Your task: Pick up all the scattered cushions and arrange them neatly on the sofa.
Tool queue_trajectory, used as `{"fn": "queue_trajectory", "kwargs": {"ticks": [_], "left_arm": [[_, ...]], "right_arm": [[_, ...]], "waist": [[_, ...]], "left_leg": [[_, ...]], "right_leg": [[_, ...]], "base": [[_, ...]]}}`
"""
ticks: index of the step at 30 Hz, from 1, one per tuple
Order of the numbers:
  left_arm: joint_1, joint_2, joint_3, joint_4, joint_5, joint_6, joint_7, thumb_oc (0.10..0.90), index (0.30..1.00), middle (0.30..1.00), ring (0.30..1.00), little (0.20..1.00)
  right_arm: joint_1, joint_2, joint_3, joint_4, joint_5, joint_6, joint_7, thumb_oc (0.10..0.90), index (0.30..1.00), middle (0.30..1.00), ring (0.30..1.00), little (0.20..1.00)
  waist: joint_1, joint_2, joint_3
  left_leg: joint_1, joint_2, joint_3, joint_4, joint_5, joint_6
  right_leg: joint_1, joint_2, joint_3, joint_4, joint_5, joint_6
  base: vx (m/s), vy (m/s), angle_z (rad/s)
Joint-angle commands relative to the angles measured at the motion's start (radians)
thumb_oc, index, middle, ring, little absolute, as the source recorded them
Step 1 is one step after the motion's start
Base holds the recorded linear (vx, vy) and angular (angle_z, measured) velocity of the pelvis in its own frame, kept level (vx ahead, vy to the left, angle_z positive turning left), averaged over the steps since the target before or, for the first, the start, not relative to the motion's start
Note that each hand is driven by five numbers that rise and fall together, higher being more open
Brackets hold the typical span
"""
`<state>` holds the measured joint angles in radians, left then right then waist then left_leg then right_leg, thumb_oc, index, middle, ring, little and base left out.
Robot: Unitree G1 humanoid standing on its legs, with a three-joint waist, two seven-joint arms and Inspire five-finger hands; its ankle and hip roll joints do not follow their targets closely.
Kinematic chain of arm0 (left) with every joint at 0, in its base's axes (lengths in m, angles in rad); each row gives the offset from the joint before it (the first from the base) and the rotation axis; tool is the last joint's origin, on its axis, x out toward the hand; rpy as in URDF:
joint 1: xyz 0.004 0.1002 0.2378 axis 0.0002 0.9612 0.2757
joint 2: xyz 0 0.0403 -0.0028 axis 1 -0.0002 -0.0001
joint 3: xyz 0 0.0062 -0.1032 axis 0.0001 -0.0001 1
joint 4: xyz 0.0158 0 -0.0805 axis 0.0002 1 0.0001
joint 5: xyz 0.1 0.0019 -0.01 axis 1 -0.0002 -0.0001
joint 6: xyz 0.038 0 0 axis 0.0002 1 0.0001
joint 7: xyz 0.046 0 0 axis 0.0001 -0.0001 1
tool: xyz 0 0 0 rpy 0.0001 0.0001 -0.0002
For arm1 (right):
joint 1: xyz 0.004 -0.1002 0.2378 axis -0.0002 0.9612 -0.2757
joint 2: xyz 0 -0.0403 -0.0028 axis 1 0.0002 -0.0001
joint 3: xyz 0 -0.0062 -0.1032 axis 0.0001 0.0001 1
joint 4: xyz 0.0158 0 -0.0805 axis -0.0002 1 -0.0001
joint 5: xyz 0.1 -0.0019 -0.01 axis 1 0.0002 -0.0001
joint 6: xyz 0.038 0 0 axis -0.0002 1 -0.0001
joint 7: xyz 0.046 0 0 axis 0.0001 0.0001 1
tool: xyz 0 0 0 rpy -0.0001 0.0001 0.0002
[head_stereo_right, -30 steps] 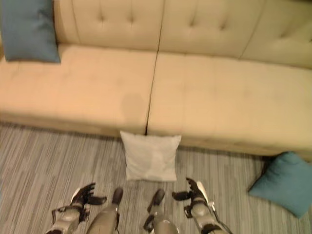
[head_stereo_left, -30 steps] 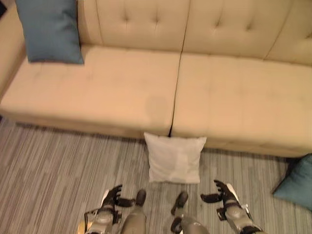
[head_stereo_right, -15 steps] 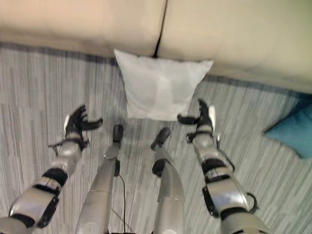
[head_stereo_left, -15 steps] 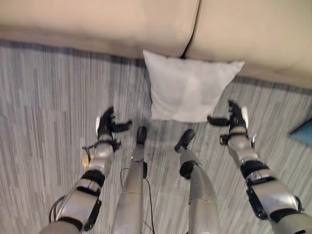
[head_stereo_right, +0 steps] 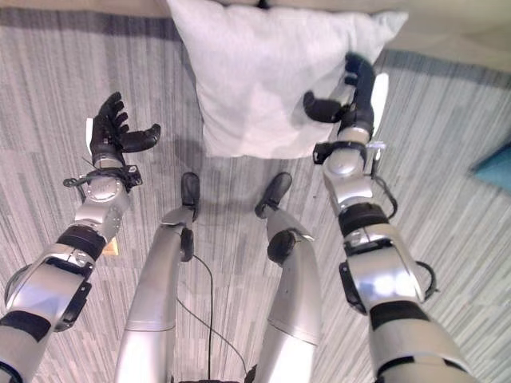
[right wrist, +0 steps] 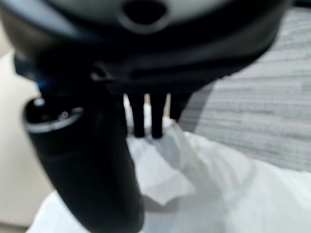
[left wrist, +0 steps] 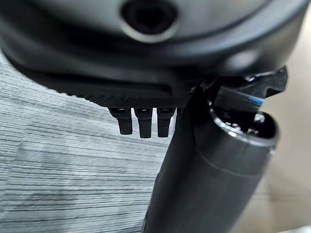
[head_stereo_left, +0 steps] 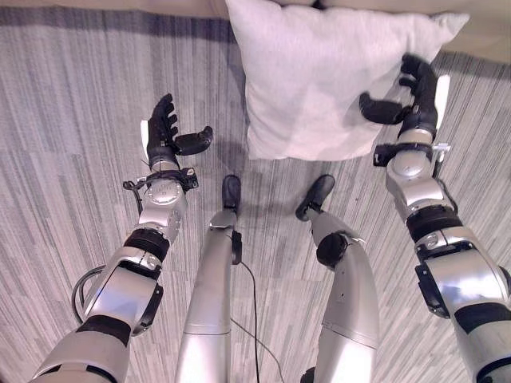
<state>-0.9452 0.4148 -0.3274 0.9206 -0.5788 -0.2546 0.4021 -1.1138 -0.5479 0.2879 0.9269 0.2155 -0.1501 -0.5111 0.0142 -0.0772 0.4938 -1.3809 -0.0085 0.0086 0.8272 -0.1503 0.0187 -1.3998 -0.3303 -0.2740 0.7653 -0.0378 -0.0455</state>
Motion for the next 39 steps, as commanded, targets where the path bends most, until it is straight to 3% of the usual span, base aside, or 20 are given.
{"fn": "queue_trajectory", "kwargs": {"ticks": [1, 9, 17, 21, 23, 28, 34, 39], "left_arm": [[0.114, -0.045, 0.026, -0.064, 0.05, -0.051, 0.033, 0.8, 0.9, 0.9, 0.9, 0.9], [0.068, -0.053, 0.008, -0.08, 0.077, -0.049, 0.053, 0.8, 0.9, 0.9, 0.9, 0.9], [-0.008, -0.031, -0.011, -0.084, 0.077, -0.044, 0.063, 0.8, 0.9, 0.9, 0.9, 0.9], [-0.049, -0.016, -0.021, -0.07, 0.067, -0.041, 0.054, 0.8, 0.9, 0.9, 0.9, 0.9], [-0.122, 0.017, -0.057, -0.049, 0.053, -0.04, 0.04, 0.8, 0.9, 0.9, 0.9, 0.9], [-0.183, 0.041, -0.083, -0.022, 0.048, -0.03, 0.031, 0.8, 0.9, 0.9, 0.9, 0.9], [-0.287, -0.023, -0.121, 0.012, -0.004, -0.031, 0.037, 0.8, 0.9, 0.9, 0.9, 0.9], [-0.327, -0.087, -0.125, 0.008, -0.024, -0.043, 0.046, 0.8, 0.9, 0.9, 0.9, 0.9]], "right_arm": [[0.152, -0.03, 0.016, -0.062, -0.06, -0.027, -0.083, 0.8, 0.9, 0.9, 0.9, 0.9], [0.207, -0.013, -0.075, -0.115, -0.077, -0.034, -0.148, 0.8, 0.9, 0.9, 0.9, 0.9], [0.153, 0.02, -0.082, -0.121, -0.027, -0.04, -0.159, 0.8, 0.9, 0.9, 0.9, 0.9], [0.11, 0.023, -0.047, -0.097, 0.022, -0.048, -0.111, 0.8, 0.9, 0.9, 0.9, 0.9], [0.021, 0.015, 0.024, -0.052, 0.111, -0.067, -0.054, 0.8, 0.9, 0.9, 0.9, 0.9], [-0.065, 0.055, 0.11, -0.073, 0.14, -0.072, -0.011, 0.8, 0.9, 0.9, 0.9, 0.9], [-0.186, 0.21, 0.212, -0.143, 0.15, -0.085, -0.003, 0.8, 0.9, 0.9, 0.9, 0.9], [-0.215, 0.28, 0.225, -0.166, 0.162, -0.105, -0.003, 0.8, 0.9, 0.9, 0.9, 0.9]], "waist": [[0.002, 0.02, -0.167], [-0.027, 0.022, -0.195], [-0.041, 0.033, -0.202], [-0.042, 0.037, -0.208], [-0.045, 0.044, -0.207], [-0.053, 0.05, -0.215], [-0.067, 0.061, -0.202], [-0.077, 0.061, -0.207]], "left_leg": [[0.062, 0.006, -0.061, -0.082, -0.038, -0.026], [0.089, 0.009, -0.066, -0.19, -0.011, -0.031], [0.069, 0.014, -0.061, -0.228, 0.006, -0.04], [0.051, 0.012, -0.062, -0.236, 0.013, -0.04], [0.02, 0.01, -0.065, -0.229, 0.019, -0.044], [-0.037, 0.008, -0.068, -0.183, 0.016, -0.044], [-0.091, 0.027, -0.058, -0.154, 0.011, -0.042], [-0.101, 0.037, -0.051, -0.163, 0.012, -0.044]], "right_leg": [[0.099, 0.03, 0.029, 0.042, -0.153, 0.119], [0.114, 0.045, 0.038, -0.056, -0.115, 0.143], [0.088, 0.044, 0.053, -0.088, -0.093, 0.156], [0.06, 0.046, 0.061, -0.085, -0.091, 0.157], [0.023, 0.051, 0.08, -0.078, -0.087, 0.156], [-0.039, 0.065, 0.104, -0.04, -0.09, 0.143], [-0.098, 0.084, 0.123, -0.033, -0.074, 0.147], [-0.112, 0.099, 0.123, -0.049, -0.07, 0.15]], "base": [[0.0, 0.004, -0.04], [-0.01, 0.004, 0.0], [0.0, -0.007, -0.02], [0.0, 0.0, 0.0], [0.02, -0.096, -0.01], [0.02, -0.052, 0.01], [0.02, -0.026, -0.04], [0.0, -0.025, -0.08]]}}
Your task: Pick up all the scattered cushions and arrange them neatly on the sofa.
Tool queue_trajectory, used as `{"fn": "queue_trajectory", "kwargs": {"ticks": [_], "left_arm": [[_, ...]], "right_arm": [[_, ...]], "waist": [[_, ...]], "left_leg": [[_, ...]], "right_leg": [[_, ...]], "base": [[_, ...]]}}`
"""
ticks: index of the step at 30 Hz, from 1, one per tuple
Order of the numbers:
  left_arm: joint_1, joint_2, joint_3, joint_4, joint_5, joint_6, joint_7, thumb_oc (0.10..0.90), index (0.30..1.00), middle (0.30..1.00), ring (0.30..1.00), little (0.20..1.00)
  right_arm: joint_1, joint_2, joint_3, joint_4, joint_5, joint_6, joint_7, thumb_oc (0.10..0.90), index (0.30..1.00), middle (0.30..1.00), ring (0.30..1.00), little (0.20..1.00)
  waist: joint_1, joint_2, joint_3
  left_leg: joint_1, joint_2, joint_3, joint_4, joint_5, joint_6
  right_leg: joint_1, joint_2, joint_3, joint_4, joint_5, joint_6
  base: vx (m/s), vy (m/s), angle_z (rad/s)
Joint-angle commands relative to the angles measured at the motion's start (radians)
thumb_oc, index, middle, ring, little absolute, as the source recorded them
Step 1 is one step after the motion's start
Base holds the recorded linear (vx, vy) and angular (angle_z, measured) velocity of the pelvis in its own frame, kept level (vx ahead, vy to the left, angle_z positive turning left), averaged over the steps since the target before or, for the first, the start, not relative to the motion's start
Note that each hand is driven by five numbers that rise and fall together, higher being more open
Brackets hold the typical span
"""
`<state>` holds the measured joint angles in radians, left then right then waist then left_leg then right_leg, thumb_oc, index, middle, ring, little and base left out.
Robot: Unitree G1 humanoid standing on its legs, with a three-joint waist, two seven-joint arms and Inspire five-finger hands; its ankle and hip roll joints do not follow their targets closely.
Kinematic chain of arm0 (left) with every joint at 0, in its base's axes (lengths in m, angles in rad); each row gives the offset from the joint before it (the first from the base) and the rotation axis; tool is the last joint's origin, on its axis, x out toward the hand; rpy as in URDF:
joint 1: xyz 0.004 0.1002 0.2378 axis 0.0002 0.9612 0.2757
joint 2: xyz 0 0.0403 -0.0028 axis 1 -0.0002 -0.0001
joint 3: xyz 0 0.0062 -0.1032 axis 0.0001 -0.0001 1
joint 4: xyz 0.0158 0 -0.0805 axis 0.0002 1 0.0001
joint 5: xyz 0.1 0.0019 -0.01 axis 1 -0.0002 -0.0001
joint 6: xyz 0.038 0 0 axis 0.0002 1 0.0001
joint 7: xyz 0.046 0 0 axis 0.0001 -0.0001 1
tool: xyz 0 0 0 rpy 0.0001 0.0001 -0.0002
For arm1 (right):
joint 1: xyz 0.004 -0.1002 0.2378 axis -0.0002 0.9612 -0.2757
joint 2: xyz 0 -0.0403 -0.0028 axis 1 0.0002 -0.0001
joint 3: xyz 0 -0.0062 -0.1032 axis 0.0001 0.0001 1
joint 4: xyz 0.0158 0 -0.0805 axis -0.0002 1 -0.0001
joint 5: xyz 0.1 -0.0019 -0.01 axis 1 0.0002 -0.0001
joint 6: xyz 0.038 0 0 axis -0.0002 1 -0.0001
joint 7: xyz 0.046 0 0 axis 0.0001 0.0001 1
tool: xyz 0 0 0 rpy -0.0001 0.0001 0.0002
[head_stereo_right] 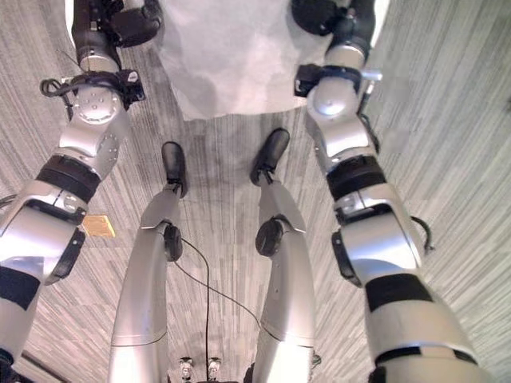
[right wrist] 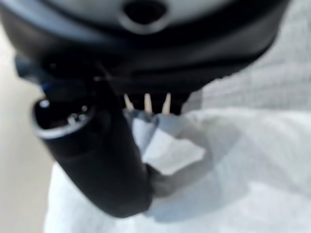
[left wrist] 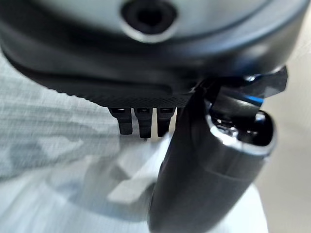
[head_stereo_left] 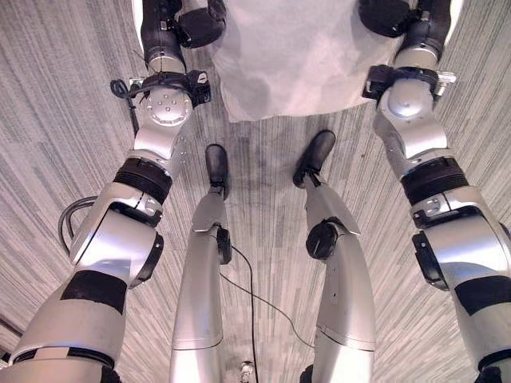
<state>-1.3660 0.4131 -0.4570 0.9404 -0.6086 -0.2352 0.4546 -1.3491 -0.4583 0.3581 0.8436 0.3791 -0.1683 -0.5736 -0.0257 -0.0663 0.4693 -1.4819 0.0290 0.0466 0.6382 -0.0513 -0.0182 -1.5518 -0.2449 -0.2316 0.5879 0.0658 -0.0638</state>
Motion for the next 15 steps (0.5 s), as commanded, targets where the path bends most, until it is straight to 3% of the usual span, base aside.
{"fn": "queue_trajectory", "kwargs": {"ticks": [1, 2, 3, 4, 5, 6, 10, 12, 15], "left_arm": [[0.086, -0.104, 0.001, -0.023, 0.003, -0.068, -0.002, 0.8, 0.9, 0.9, 0.9, 0.9], [0.08, -0.12, 0.0, -0.034, -0.001, -0.075, 0.005, 0.8, 0.9, 0.9, 0.9, 0.9], [0.08, -0.143, 0.007, -0.063, -0.011, -0.083, 0.009, 0.668, 0.702, 0.702, 0.702, 0.702], [0.082, -0.143, 0.007, -0.064, -0.01, -0.083, 0.01, 0.599, 0.599, 0.599, 0.599, 0.599], [0.08, -0.149, 0.009, -0.08, -0.015, -0.091, 0.014, 0.475, 0.413, 0.413, 0.413, 0.413], [0.087, -0.16, 0.012, -0.114, -0.024, -0.099, 0.012, 0.4, 0.3, 0.3, 0.3, 0.3], [0.201, -0.179, 0.072, -0.284, -0.047, -0.138, -0.002, 0.4, 0.3, 0.3, 0.3, 0.3], [0.206, -0.179, 0.072, -0.288, -0.045, -0.137, 0.0, 0.4, 0.3, 0.3, 0.3, 0.3], [0.286, -0.19, 0.087, -0.359, -0.015, -0.133, -0.019, 0.4, 0.3, 0.3, 0.3, 0.3]], "right_arm": [[0.016, 0.207, 0.154, -0.089, 0.0, -0.092, 0.06, 0.773, 0.86, 0.86, 0.86, 0.86], [0.016, 0.221, 0.15, -0.098, 0.007, -0.1, 0.058, 0.5, 0.451, 0.451, 0.451, 0.451], [0.028, 0.232, 0.141, -0.12, 0.003, -0.107, 0.059, 0.4, 0.3, 0.3, 0.3, 0.3], [0.03, 0.232, 0.141, -0.122, 0.002, -0.106, 0.059, 0.4, 0.3, 0.3, 0.3, 0.3], [0.03, 0.236, 0.136, -0.131, 0.004, -0.112, 0.06, 0.4, 0.3, 0.3, 0.3, 0.3], [0.042, 0.236, 0.133, -0.149, 0.003, -0.122, 0.064, 0.4, 0.3, 0.3, 0.3, 0.3], [0.165, 0.211, 0.094, -0.26, -0.033, -0.144, 0.095, 0.4, 0.3, 0.3, 0.3, 0.3], [0.169, 0.211, 0.094, -0.263, -0.033, -0.143, 0.094, 0.4, 0.3, 0.3, 0.3, 0.3], [0.256, 0.202, 0.067, -0.324, -0.027, -0.157, 0.123, 0.4, 0.3, 0.3, 0.3, 0.3]], "waist": [[-0.041, 0.051, -0.184], [-0.043, 0.052, -0.185], [-0.048, 0.054, -0.19], [-0.048, 0.054, -0.191], [-0.049, 0.056, -0.194], [-0.051, 0.06, -0.202], [-0.045, 0.085, -0.247], [-0.045, 0.085, -0.245], [-0.04, 0.089, -0.243]], "left_leg": [[-0.001, 0.0, -0.091, 0.024, -0.087, -0.006], [-0.005, 0.003, -0.089, 0.025, -0.086, -0.009], [-0.002, 0.008, -0.089, 0.018, -0.085, -0.013], [-0.001, 0.008, -0.09, 0.018, -0.084, -0.013], [-0.002, 0.009, -0.089, 0.018, -0.084, -0.013], [-0.001, 0.007, -0.087, 0.017, -0.081, -0.018], [0.087, 0.013, -0.088, -0.118, -0.042, -0.029], [0.094, 0.013, -0.088, -0.123, -0.04, -0.029], [0.199, 0.012, -0.082, -0.204, -0.017, -0.038]], "right_leg": [[0.035, 0.017, 0.08, 0.125, -0.171, 0.171], [0.032, 0.019, 0.082, 0.123, -0.169, 0.173], [0.034, 0.018, 0.077, 0.119, -0.171, 0.172], [0.035, 0.018, 0.077, 0.118, -0.171, 0.172], [0.035, 0.018, 0.077, 0.118, -0.17, 0.173], [0.036, 0.02, 0.074, 0.116, -0.169, 0.172], [0.109, 0.024, 0.058, 0.045, -0.147, 0.188], [0.116, 0.024, 0.057, 0.042, -0.145, 0.189], [0.212, 0.026, 0.038, -0.003, -0.128, 0.192]], "base": [[0.02, -0.034, -0.03], [0.01, -0.061, -0.03], [0.0, -0.062, -0.03], [0.0, -0.045, -0.01], [0.0, -0.041, -0.02], [-0.01, -0.053, -0.02], [-0.04, 0.003, 0.03], [-0.03, 0.009, 0.04], [-0.06, 0.014, 0.05]]}}
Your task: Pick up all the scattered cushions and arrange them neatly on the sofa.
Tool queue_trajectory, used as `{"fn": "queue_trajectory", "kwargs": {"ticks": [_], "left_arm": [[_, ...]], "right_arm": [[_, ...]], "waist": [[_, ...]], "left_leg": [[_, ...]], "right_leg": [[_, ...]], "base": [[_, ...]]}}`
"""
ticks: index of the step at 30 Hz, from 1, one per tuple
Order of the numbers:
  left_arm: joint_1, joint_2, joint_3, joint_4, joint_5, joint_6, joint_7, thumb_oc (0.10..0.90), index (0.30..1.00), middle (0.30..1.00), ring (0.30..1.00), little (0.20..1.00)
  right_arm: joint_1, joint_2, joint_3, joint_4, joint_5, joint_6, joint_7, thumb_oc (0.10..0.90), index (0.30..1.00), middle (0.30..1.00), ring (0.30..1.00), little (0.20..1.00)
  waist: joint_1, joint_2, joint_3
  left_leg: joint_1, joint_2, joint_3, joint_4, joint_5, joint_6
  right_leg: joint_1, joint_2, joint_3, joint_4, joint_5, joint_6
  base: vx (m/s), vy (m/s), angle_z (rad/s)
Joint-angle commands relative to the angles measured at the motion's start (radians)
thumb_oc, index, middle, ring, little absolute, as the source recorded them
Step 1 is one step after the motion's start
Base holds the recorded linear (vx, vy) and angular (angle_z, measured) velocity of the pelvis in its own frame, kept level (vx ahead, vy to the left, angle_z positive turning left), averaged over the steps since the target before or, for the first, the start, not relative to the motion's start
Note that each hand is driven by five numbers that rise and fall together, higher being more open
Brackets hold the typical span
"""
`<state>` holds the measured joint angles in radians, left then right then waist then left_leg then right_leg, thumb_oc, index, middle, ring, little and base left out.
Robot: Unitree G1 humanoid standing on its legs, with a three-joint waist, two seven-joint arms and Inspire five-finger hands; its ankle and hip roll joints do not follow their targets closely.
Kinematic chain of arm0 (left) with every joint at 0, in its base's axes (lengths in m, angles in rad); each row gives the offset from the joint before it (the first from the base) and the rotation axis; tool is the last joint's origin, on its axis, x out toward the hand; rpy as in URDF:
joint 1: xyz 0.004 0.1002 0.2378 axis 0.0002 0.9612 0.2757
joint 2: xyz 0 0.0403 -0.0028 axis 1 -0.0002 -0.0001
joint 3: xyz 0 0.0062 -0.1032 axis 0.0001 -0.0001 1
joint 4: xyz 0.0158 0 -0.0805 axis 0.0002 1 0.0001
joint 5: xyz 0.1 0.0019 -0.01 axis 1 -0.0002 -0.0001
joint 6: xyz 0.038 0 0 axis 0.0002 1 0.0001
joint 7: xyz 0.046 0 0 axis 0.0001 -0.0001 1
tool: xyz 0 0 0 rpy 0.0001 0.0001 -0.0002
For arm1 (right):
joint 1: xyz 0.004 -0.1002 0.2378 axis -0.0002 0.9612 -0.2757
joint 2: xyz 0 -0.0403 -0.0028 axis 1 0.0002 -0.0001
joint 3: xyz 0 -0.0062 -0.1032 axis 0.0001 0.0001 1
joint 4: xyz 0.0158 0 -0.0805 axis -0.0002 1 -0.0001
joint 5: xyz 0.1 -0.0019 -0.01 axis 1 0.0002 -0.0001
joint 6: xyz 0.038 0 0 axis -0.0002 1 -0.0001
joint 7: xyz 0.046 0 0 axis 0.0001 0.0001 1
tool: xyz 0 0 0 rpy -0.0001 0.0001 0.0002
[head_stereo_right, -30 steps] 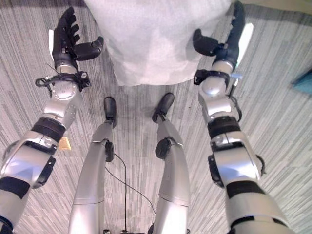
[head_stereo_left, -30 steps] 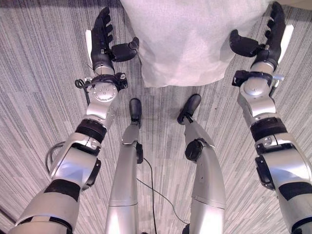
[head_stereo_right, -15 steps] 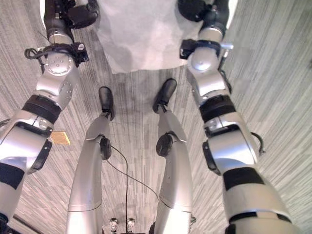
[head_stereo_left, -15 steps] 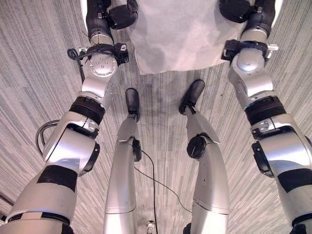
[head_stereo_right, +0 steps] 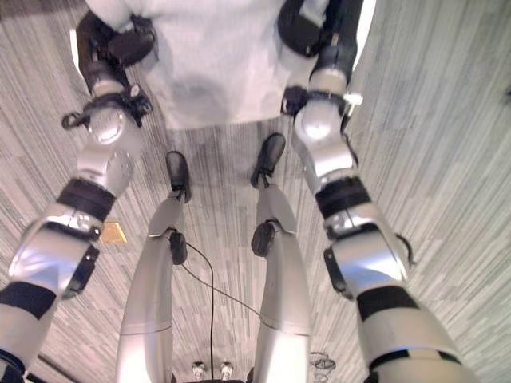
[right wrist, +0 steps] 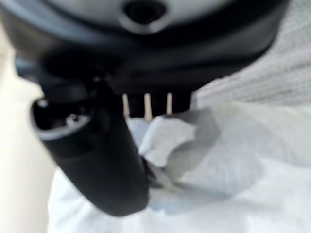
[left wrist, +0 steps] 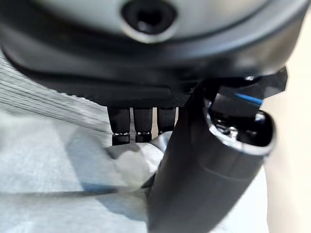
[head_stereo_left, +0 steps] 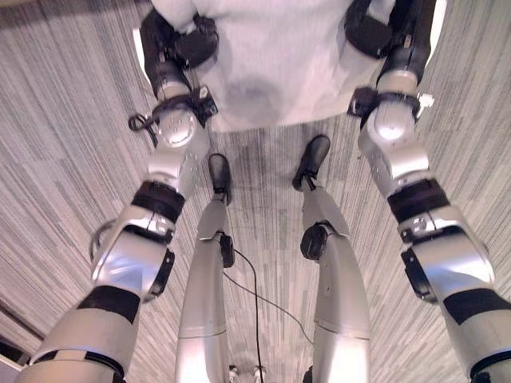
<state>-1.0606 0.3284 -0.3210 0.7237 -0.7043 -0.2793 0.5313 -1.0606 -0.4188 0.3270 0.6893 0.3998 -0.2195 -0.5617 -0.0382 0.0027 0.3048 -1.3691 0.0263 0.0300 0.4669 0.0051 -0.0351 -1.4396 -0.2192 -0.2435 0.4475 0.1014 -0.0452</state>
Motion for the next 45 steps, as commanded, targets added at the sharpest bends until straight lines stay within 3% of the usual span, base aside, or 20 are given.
{"fn": "queue_trajectory", "kwargs": {"ticks": [1, 8, 10, 13, 16, 17, 19, 21, 22, 25, 29, 32, 34, 39, 45], "left_arm": [[0.005, -0.109, -0.042, -0.166, 0.089, -0.086, -0.104, 0.4, 0.3, 0.3, 0.3, 0.3], [0.219, -0.121, -0.034, -0.331, 0.163, -0.087, -0.161, 0.4, 0.3, 0.3, 0.3, 0.3], [0.467, -0.095, -0.046, -0.479, 0.267, -0.126, -0.192, 0.4, 0.3, 0.3, 0.3, 0.3], [0.545, -0.081, -0.036, -0.513, 0.274, -0.136, -0.206, 0.4, 0.3, 0.3, 0.3, 0.3], [0.633, -0.07, -0.014, -0.541, 0.252, -0.144, -0.23, 0.4, 0.3, 0.3, 0.3, 0.3], [0.633, -0.07, -0.014, -0.541, 0.252, -0.144, -0.23, 0.4, 0.3, 0.3, 0.3, 0.3], [0.711, -0.052, 0.004, -0.564, 0.238, -0.145, -0.255, 0.4, 0.3, 0.3, 0.3, 0.3], [0.738, -0.042, 0.014, -0.569, 0.242, -0.143, -0.26, 0.4, 0.3, 0.3, 0.3, 0.3], [0.795, -0.027, 0.022, -0.58, 0.246, -0.144, -0.281, 0.4, 0.3, 0.3, 0.3, 0.3], [0.844, -0.026, 0.042, -0.584, 0.244, -0.139, -0.297, 0.4, 0.3, 0.3, 0.3, 0.3], [0.913, -0.034, 0.067, -0.586, 0.23, -0.132, -0.318, 0.4, 0.3, 0.3, 0.3, 0.3], [0.949, -0.037, 0.072, -0.586, 0.226, -0.121, -0.322, 0.4, 0.3, 0.3, 0.3, 0.3], [0.994, -0.032, 0.071, -0.583, 0.236, -0.093, -0.336, 0.4, 0.3, 0.3, 0.3, 0.3], [1.02, -0.02, 0.068, -0.588, 0.243, -0.086, -0.347, 0.4, 0.3, 0.3, 0.3, 0.3], [1.069, 0.01, 0.064, -0.611, 0.252, -0.065, -0.36, 0.4, 0.3, 0.3, 0.3, 0.3]], "right_arm": [[-0.008, 0.163, 0.093, -0.187, -0.049, -0.107, 0.121, 0.4, 0.3, 0.3, 0.3, 0.3], [0.218, 0.157, 0.048, -0.351, -0.083, -0.127, 0.174, 0.4, 0.3, 0.3, 0.3, 0.3], [0.489, 0.139, 0.007, -0.505, -0.103, -0.183, 0.23, 0.4, 0.3, 0.3, 0.3, 0.3], [0.566, 0.131, -0.004, -0.55, -0.11, -0.184, 0.253, 0.4, 0.3, 0.3, 0.3, 0.3], [0.647, 0.106, -0.02, -0.604, -0.124, -0.184, 0.284, 0.4, 0.3, 0.3, 0.3, 0.3], [0.647, 0.106, -0.02, -0.604, -0.124, -0.184, 0.284, 0.4, 0.3, 0.3, 0.3, 0.3], [0.717, 0.079, -0.039, -0.638, -0.118, -0.179, 0.314, 0.4, 0.3, 0.3, 0.3, 0.3], [0.739, 0.072, -0.052, -0.643, -0.12, -0.178, 0.325, 0.4, 0.3, 0.3, 0.3, 0.3], [0.787, 0.061, -0.063, -0.649, -0.122, -0.172, 0.345, 0.4, 0.3, 0.3, 0.3, 0.3], [0.83, 0.058, -0.077, -0.656, -0.118, -0.169, 0.365, 0.4, 0.3, 0.3, 0.3, 0.3], [0.883, 0.048, -0.093, -0.662, -0.114, -0.156, 0.397, 0.4, 0.3, 0.3, 0.3, 0.3], [0.897, 0.052, -0.084, -0.654, -0.114, -0.142, 0.41, 0.4, 0.3, 0.3, 0.3, 0.3], [0.922, 0.055, -0.09, -0.646, -0.102, -0.125, 0.427, 0.4, 0.3, 0.3, 0.3, 0.3], [0.939, 0.06, -0.087, -0.645, -0.105, -0.117, 0.434, 0.4, 0.3, 0.3, 0.3, 0.3], [0.959, 0.095, -0.069, -0.641, -0.103, -0.095, 0.468, 0.4, 0.3, 0.3, 0.3, 0.3]], "waist": [[-0.027, 0.021, -0.075], [-0.022, 0.022, -0.077], [0.0, 0.008, -0.095], [0.006, 0.005, -0.109], [0.017, 0.003, -0.131], [0.017, 0.003, -0.13], [0.026, 0.009, -0.147], [0.029, 0.011, -0.152], [0.033, 0.01, -0.163], [0.04, 0.004, -0.167], [0.063, -0.013, -0.185], [0.081, -0.036, -0.2], [0.118, -0.053, -0.22], [0.142, -0.06, -0.23], [0.166, -0.091, -0.255]], "left_leg": [[0.111, 0.016, -0.064, -0.051, -0.068, -0.025], [0.331, 0.011, -0.071, -0.164, -0.048, -0.046], [0.629, 0.003, -0.069, -0.3, -0.004, -0.061], [0.726, 0.01, -0.065, -0.339, 0.002, -0.066], [0.862, 0.023, -0.059, -0.391, 0.008, -0.074], [0.863, 0.023, -0.059, -0.392, 0.009, -0.074], [0.984, 0.042, -0.058, -0.433, 0.015, -0.084], [1.019, 0.051, -0.056, -0.44, 0.014, -0.088], [1.08, 0.065, -0.057, -0.427, 0.003, -0.097], [1.125, 0.069, -0.051, -0.397, -0.011, -0.105], [1.126, 0.084, -0.039, -0.247, 0.054, -0.14], [1.127, 0.071, -0.029, -0.268, 0.004, -0.112], [1.102, 0.064, 0.013, -0.367, 0.054, -0.103], [1.136, 0.066, 0.036, -0.407, 0.068, -0.1], [1.252, 0.049, 0.052, -0.41, -0.007, -0.047]], "right_leg": [[0.126, 0.0, 0.046, 0.126, -0.161, 0.173], [0.338, -0.006, 0.014, 0.019, -0.118, 0.18], [0.627, -0.007, -0.044, -0.185, -0.051, 0.175], [0.731, 0.003, -0.058, -0.244, -0.042, 0.175], [0.87, 0.021, -0.076, -0.293, -0.053, 0.171], [0.871, 0.021, -0.076, -0.293, -0.053, 0.171], [0.985, 0.037, -0.092, -0.299, -0.081, 0.163], [1.023, 0.045, -0.097, -0.301, -0.095, 0.158], [1.108, 0.063, -0.1, -0.318, -0.118, 0.149], [1.193, 0.085, -0.104, -0.353, -0.136, 0.138], [1.351, 0.111, -0.132, -0.433, -0.15, 0.123], [1.398, 0.107, -0.128, -0.453, -0.148, 0.13], [1.477, 0.128, -0.126, -0.477, -0.16, 0.141], [1.524, 0.146, -0.115, -0.483, -0.173, 0.145], [1.548, 0.106, -0.087, -0.395, -0.182, 0.181]], "base": [[-0.05, 0.012, 0.02], [-0.03, -0.001, 0.06], [-0.06, -0.061, 0.08], [0.06, -0.071, 0.0], [0.1, -0.084, -0.04], [0.13, -0.077, -0.04], [0.16, -0.096, -0.01], [0.13, -0.085, 0.09], [0.15, -0.102, 0.19], [0.1, -0.077, 0.22], [0.12, -0.065, 0.17], [0.18, 0.016, 0.23], [0.25, 0.076, 0.01], [0.16, 0.071, -0.2], [0.14, 0.156, -0.29]]}}
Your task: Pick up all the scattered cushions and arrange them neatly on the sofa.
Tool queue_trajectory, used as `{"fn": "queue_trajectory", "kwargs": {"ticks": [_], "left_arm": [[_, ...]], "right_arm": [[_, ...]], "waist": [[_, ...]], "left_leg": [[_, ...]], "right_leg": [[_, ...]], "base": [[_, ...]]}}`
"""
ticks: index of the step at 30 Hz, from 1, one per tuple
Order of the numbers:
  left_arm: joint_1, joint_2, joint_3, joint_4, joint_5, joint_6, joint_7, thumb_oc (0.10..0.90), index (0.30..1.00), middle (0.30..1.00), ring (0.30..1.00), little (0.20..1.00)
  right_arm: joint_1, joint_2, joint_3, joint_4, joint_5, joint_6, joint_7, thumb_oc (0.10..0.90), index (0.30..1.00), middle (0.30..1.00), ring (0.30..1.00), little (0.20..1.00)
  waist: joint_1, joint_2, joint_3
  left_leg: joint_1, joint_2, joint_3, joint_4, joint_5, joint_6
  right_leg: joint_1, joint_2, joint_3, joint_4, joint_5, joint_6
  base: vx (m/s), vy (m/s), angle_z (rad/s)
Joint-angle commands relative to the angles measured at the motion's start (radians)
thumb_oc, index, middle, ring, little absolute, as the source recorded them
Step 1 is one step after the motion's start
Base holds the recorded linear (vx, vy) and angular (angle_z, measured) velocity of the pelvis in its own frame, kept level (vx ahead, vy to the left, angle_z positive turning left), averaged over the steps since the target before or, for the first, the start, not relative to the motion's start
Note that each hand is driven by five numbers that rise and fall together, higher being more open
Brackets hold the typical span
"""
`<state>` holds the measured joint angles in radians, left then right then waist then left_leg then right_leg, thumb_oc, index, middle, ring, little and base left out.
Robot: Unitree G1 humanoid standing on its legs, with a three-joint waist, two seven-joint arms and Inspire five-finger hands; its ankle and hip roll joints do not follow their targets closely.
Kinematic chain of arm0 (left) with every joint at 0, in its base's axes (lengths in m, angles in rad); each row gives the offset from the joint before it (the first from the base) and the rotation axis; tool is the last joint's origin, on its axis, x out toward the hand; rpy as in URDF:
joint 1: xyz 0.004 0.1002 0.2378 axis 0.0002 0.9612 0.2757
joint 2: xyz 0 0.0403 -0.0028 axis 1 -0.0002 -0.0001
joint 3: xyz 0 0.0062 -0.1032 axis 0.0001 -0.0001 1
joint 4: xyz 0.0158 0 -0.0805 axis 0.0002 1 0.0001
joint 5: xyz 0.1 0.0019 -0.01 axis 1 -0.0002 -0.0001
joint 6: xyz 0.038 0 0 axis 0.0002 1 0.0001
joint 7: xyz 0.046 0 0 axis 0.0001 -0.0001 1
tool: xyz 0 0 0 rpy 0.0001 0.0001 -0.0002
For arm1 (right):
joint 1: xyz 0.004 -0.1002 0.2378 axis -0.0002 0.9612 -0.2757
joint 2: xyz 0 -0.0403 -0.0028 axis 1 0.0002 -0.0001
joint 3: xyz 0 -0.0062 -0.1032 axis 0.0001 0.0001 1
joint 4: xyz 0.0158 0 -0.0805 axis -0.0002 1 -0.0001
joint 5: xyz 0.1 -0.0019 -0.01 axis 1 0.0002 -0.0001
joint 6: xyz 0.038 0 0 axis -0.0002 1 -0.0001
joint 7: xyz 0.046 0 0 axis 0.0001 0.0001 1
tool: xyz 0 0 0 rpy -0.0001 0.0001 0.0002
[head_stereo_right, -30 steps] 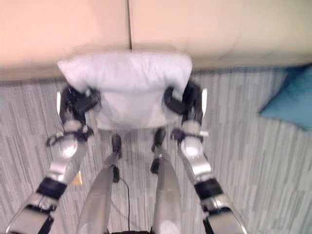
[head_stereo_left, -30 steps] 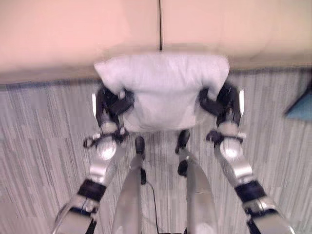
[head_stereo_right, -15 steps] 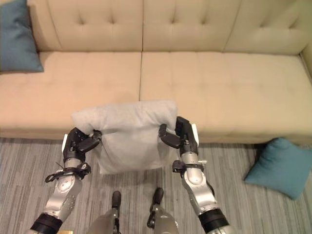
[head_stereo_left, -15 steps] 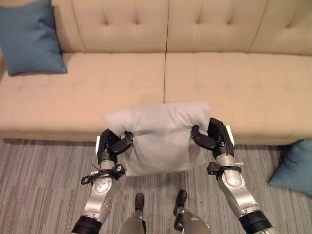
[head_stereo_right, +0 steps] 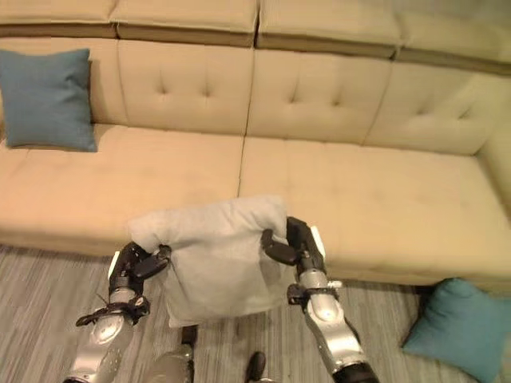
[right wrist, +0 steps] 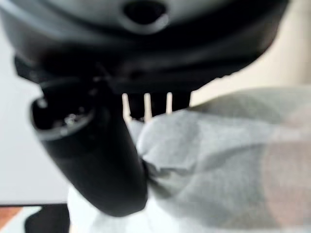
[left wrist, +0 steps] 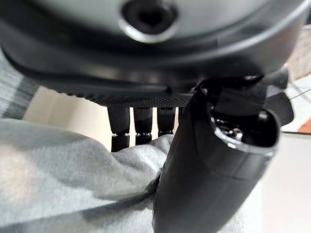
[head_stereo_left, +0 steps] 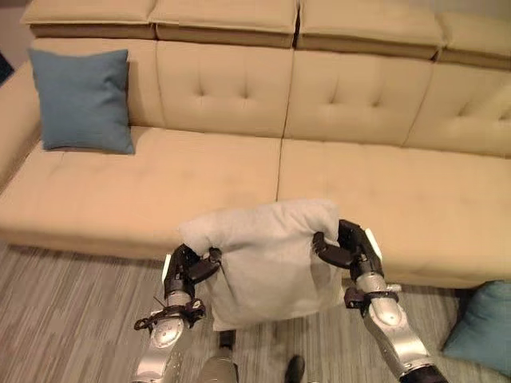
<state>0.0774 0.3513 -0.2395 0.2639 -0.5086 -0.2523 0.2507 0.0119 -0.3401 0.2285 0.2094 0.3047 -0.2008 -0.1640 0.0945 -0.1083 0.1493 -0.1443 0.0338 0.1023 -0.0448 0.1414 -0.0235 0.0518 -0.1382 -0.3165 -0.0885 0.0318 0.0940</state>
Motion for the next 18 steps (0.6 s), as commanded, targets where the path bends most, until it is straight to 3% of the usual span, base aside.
{"fn": "queue_trajectory", "kwargs": {"ticks": [1, 2, 5, 8, 10, 12, 14, 15, 18], "left_arm": [[-0.066, -0.009, -0.016, -0.153, 0.055, -0.089, -0.081, 0.4, 0.3, 0.3, 0.3, 0.3], [-0.066, -0.003, -0.015, -0.153, 0.056, -0.088, -0.081, 0.4, 0.3, 0.3, 0.3, 0.3], [-0.064, 0.011, -0.018, -0.158, 0.056, -0.089, -0.077, 0.4, 0.3, 0.3, 0.3, 0.3], [-0.07, 0.017, -0.014, -0.153, 0.059, -0.091, -0.075, 0.4, 0.3, 0.3, 0.3, 0.3], [-0.082, 0.003, -0.015, -0.145, 0.051, -0.094, -0.078, 0.4, 0.3, 0.3, 0.3, 0.3], [-0.091, -0.005, -0.02, -0.144, 0.047, -0.095, -0.081, 0.4, 0.3, 0.3, 0.3, 0.3], [-0.1, -0.007, -0.021, -0.137, 0.048, -0.098, -0.084, 0.4, 0.3, 0.3, 0.3, 0.3], [-0.106, -0.026, -0.035, -0.129, 0.056, -0.089, -0.101, 0.4, 0.3, 0.3, 0.3, 0.3], [-0.111, -0.05, -0.048, -0.125, 0.033, -0.088, -0.121, 0.4, 0.3, 0.3, 0.3, 0.3]], "right_arm": [[-0.114, 0.024, 0.03, -0.16, -0.01, -0.111, 0.073, 0.4, 0.3, 0.3, 0.3, 0.3], [-0.116, 0.032, 0.034, -0.158, -0.015, -0.11, 0.075, 0.4, 0.3, 0.3, 0.3, 0.3], [-0.128, 0.046, 0.038, -0.165, -0.027, -0.104, 0.083, 0.4, 0.3, 0.3, 0.3, 0.3], [-0.13, 0.057, 0.037, -0.169, -0.027, -0.11, 0.083, 0.4, 0.3, 0.3, 0.3, 0.3], [-0.131, 0.053, 0.032, -0.175, -0.032, -0.111, 0.082, 0.4, 0.3, 0.3, 0.3, 0.3], [-0.132, 0.045, 0.027, -0.173, -0.035, -0.109, 0.077, 0.4, 0.3, 0.3, 0.3, 0.3], [-0.122, 0.037, 0.022, -0.165, -0.043, -0.107, 0.066, 0.4, 0.3, 0.3, 0.3, 0.3], [-0.099, 0.029, 0.01, -0.161, -0.039, -0.101, 0.077, 0.4, 0.3, 0.3, 0.3, 0.3], [-0.071, 0.006, -0.018, -0.169, -0.022, -0.108, 0.077, 0.4, 0.3, 0.3, 0.3, 0.3]], "waist": [[0.037, 0.019, -0.097], [0.041, 0.018, -0.094], [0.024, 0.038, -0.065], [0.015, 0.058, -0.056], [-0.001, 0.068, -0.055], [-0.016, 0.067, -0.052], [-0.027, 0.053, -0.052], [-0.032, 0.038, -0.062], [-0.042, 0.026, -0.066]], "left_leg": [[0.037, 0.039, -0.015, 0.103, -0.154, -0.047], [0.049, 0.033, -0.008, 0.104, -0.168, -0.031], [0.07, 0.027, -0.015, 0.108, -0.178, 0.01], [0.08, 0.034, -0.025, 0.105, -0.187, 0.023], [0.1, 0.022, -0.048, 0.081, -0.191, 0.021], [0.111, 0.013, -0.062, 0.065, -0.196, 0.014], [0.121, 0.001, -0.073, 0.063, -0.209, 0.004], [0.113, 0.001, -0.083, 0.088, -0.221, -0.023], [0.072, 0.018, -0.078, 0.185, -0.238, -0.054]], "right_leg": [[0.044, 0.014, -0.008, 0.19, -0.109, 0.05], [0.016, -0.006, 0.003, 0.259, -0.097, 0.065], [-0.095, -0.034, 0.052, 0.473, 0.013, 0.111], [-0.168, -0.021, 0.098, 0.553, -0.005, 0.112], [-0.201, -0.012, 0.119, 0.463, -0.052, 0.081], [-0.228, -0.004, 0.13, 0.346, -0.048, 0.07], [-0.205, -0.003, 0.127, 0.212, -0.031, 0.071], [-0.158, 0.01, 0.108, 0.158, -0.028, 0.057], [-0.096, 0.018, 0.059, 0.102, -0.03, 0.039]], "base": [[0.06, 0.195, -0.25], [0.04, 0.196, -0.3], [0.02, 0.173, -0.22], [0.04, 0.086, 0.02], [0.13, 0.01, 0.11], [0.14, -0.062, 0.03], [0.15, -0.15, 0.18], [0.11, -0.149, 0.67], [0.14, -0.201, 0.93]]}}
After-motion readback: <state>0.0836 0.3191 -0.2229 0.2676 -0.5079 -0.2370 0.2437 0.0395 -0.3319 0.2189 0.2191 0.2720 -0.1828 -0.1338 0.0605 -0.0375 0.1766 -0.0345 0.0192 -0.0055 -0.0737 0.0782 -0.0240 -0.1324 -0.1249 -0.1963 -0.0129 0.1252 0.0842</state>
